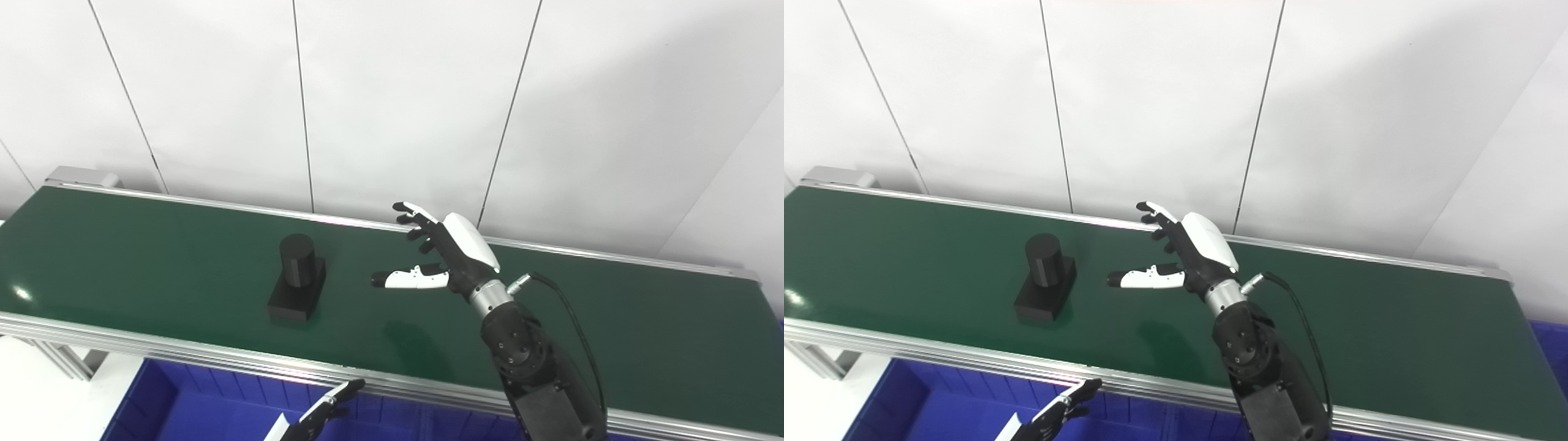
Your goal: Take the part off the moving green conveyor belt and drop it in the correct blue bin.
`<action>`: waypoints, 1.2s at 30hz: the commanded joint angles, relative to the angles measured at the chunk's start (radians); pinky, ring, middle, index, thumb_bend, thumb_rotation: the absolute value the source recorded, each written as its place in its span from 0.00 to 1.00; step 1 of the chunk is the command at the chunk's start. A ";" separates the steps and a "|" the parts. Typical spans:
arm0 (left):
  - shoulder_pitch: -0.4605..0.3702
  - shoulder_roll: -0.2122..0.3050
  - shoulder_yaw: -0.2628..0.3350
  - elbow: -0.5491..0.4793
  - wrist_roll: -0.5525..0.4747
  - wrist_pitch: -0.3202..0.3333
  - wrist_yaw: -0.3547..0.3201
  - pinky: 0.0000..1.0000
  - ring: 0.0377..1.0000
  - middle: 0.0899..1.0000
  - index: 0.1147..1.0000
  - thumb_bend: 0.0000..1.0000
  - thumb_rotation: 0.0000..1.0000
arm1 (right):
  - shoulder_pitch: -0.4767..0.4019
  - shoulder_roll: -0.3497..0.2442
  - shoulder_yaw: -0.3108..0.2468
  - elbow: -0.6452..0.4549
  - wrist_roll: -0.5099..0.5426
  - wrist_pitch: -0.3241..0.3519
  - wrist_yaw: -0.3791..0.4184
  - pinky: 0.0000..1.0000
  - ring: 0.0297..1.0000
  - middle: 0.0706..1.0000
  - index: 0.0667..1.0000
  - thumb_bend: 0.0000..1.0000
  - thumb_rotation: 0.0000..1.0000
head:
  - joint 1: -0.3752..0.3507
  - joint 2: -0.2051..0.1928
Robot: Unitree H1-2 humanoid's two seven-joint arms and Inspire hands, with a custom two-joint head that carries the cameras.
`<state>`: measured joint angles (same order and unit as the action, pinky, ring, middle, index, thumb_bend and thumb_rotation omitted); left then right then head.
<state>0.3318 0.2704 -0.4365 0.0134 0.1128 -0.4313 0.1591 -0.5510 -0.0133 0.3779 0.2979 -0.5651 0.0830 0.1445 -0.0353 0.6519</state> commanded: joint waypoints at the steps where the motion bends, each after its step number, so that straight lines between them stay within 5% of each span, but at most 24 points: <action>1: 0.004 0.013 0.001 -0.029 -0.012 -0.039 -0.014 0.83 0.89 0.92 0.88 0.92 0.38 | -0.064 0.026 0.004 -0.002 0.001 0.000 -0.012 0.62 0.75 0.83 0.91 0.96 0.62 | 0.000 -0.001; 8: 0.000 0.015 -0.015 -0.012 0.013 -0.039 0.018 0.81 0.87 0.90 0.87 0.91 0.36 | -0.103 0.046 0.027 0.078 -0.006 0.006 -0.009 0.65 0.76 0.83 0.91 0.96 0.62 | -0.007 -0.004; 23: -0.059 0.058 -0.174 0.029 0.110 -0.039 0.245 0.81 0.85 0.87 0.84 0.91 0.32 | -0.205 0.100 0.057 0.336 -0.008 -0.028 -0.072 0.72 0.85 0.89 0.90 0.96 0.59 | 0.006 -0.004; 36: -0.055 0.065 -0.237 0.015 0.131 -0.039 0.317 0.81 0.85 0.87 0.83 0.92 0.31 | -0.287 0.150 0.081 0.553 0.000 -0.097 -0.162 0.72 0.85 0.90 0.90 0.97 0.59 | 0.032 0.006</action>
<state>0.2715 0.3316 -0.6702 0.0566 0.2210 -0.4312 0.4560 -0.7717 0.1085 0.4576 0.8592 -0.5677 0.0501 0.0152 -0.0077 0.6565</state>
